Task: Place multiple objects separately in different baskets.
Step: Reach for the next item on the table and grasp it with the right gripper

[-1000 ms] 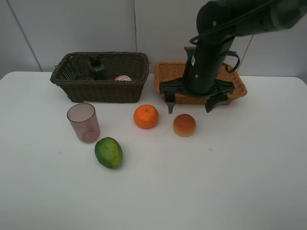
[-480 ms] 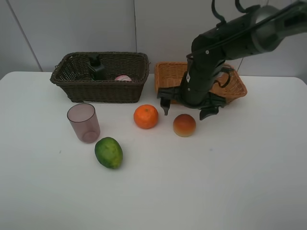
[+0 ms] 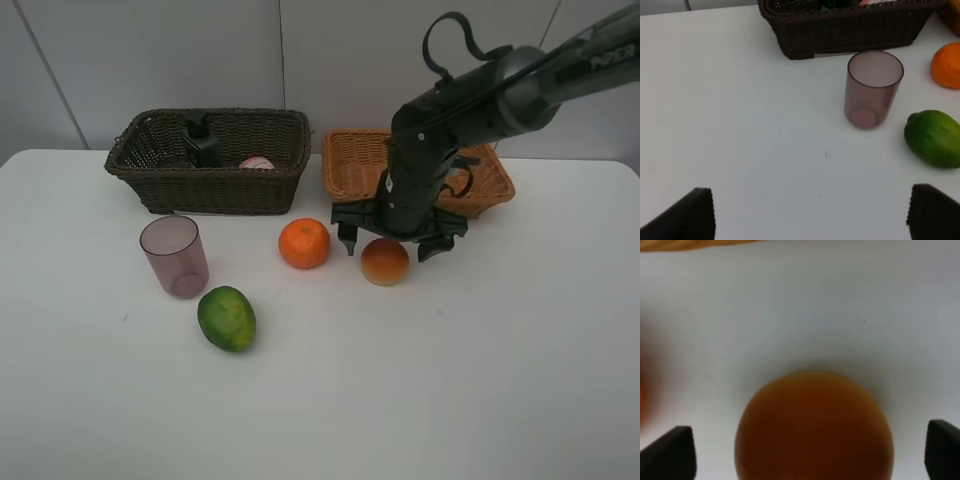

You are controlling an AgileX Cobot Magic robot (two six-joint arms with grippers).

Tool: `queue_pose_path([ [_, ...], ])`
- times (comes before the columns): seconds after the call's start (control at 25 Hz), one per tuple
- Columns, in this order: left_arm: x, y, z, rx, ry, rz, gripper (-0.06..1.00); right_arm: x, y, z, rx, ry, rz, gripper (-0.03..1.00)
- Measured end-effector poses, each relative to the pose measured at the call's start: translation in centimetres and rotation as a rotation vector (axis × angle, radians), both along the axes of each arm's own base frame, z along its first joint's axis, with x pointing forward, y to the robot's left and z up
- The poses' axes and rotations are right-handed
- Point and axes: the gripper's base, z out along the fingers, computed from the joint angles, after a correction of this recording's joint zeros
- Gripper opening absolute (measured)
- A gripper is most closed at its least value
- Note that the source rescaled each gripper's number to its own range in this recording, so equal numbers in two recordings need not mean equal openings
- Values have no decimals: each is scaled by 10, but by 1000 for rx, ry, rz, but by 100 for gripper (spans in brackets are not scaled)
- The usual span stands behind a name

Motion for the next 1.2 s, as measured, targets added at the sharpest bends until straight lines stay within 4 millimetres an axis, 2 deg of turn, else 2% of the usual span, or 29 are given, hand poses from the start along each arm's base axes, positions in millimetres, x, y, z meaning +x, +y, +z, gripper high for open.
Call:
queue_pose_path([
  [0.32,0,0,0,0,0,0,100,1,1,-14,-5,15,5,100],
  [0.72,0,0,0,0,0,0,100,2,0,-14,-16,5,19,98],
  [0.84,0,0,0,0,0,0,100,2,0,-14,-17,4,20,86],
  [0.92,0,0,0,0,0,0,100,2,0,-14,-17,4,20,66],
  [0.96,0,0,0,0,0,0,100,2,0,-14,-17,4,20,51],
  [1.0,0,0,0,0,0,0,100,2,0,-14,-17,4,20,42],
  [1.2,0,0,0,0,0,0,100,2,0,-14,-17,4,20,43],
])
